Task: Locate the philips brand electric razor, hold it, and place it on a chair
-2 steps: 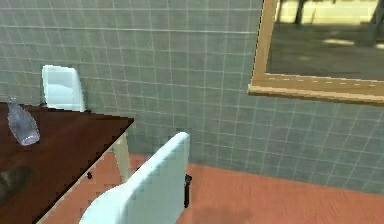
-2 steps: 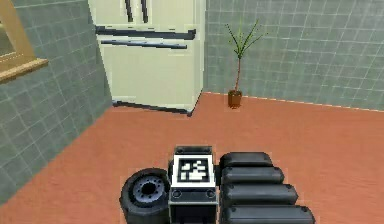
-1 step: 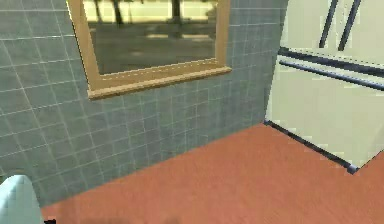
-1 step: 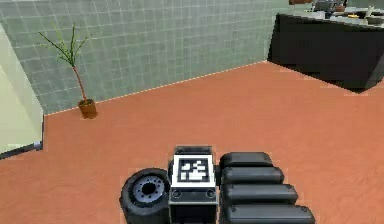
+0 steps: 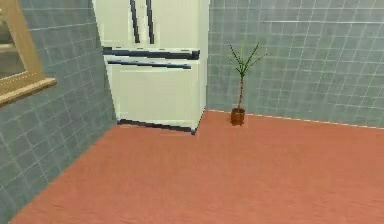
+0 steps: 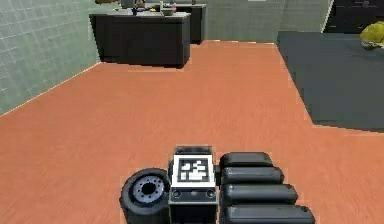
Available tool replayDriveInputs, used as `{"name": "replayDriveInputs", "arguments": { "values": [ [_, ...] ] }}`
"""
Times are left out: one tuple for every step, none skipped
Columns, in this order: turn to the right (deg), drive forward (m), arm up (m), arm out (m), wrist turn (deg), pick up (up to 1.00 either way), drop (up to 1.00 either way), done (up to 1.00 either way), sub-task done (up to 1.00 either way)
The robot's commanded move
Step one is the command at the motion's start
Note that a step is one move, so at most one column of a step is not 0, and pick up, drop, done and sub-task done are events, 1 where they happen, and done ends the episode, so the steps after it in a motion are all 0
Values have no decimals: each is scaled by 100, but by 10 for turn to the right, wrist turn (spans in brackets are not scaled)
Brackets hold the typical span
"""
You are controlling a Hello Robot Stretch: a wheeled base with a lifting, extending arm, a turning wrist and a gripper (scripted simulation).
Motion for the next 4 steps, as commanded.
{"name": "replayDriveInputs", "arguments": {
  "values": [
    [450,0,0,0,0,0,0,0,0],
    [420,0,0,0,0,0,0,0,0],
    [450,0,0,0,0,0,0,0,0],
    [450,0,0,0,0,0,0,0,0]
  ]
}}
